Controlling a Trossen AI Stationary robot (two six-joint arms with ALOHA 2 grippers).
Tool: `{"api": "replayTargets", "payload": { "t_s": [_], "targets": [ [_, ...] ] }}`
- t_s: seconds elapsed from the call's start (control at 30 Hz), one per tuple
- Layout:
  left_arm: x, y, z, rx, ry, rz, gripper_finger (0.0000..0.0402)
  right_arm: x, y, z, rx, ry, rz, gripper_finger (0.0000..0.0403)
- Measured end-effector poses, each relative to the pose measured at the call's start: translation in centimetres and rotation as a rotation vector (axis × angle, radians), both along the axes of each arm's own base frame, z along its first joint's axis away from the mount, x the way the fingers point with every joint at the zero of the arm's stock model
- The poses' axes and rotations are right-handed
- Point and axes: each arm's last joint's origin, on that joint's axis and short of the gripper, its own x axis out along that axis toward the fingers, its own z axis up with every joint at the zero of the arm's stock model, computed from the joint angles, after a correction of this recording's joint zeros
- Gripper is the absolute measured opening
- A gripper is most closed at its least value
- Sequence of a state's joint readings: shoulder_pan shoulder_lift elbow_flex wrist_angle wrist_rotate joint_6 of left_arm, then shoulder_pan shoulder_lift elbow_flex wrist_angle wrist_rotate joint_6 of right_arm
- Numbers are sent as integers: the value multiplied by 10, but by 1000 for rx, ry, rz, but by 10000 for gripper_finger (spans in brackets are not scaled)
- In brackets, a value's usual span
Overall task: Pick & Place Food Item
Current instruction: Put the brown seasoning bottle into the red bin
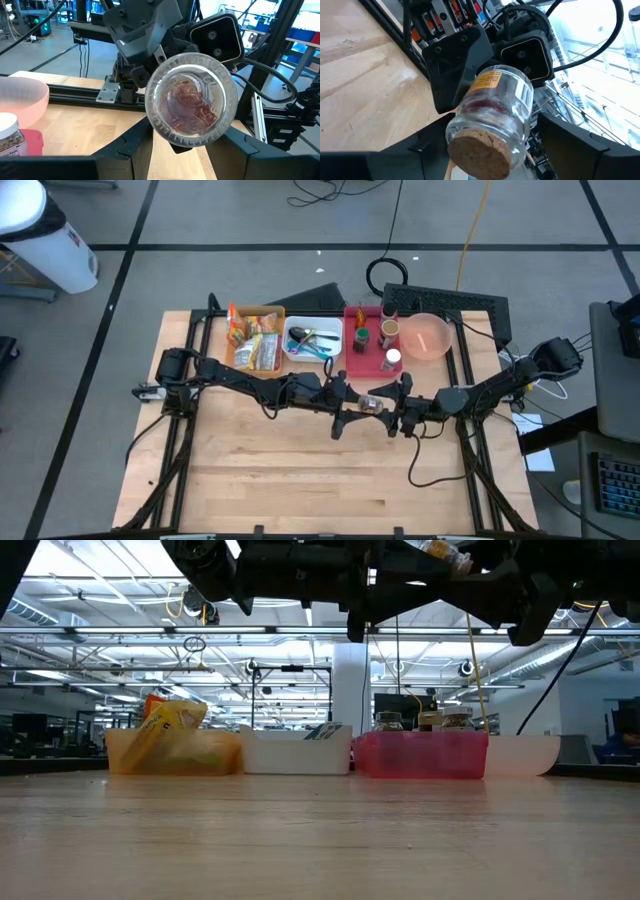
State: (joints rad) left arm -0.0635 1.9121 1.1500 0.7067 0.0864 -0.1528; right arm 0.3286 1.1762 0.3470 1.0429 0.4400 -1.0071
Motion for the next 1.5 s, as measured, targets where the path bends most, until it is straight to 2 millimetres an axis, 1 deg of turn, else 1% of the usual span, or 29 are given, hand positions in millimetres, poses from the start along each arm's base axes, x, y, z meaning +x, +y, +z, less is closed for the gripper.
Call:
{"api": "replayTargets", "payload": {
  "t_s": [0.23,1.13,1.5],
  "targets": [
    [0,0,0,-1,-1,-2,173,0,1,0,-13,-5,48,271],
    [0,1,1,-11,-4,0,173,0,2,4,-56,-37,69,265],
    [0,6,0,-52,6,12,173,0,3,4,-84,-34,82,247]
  ]
}}
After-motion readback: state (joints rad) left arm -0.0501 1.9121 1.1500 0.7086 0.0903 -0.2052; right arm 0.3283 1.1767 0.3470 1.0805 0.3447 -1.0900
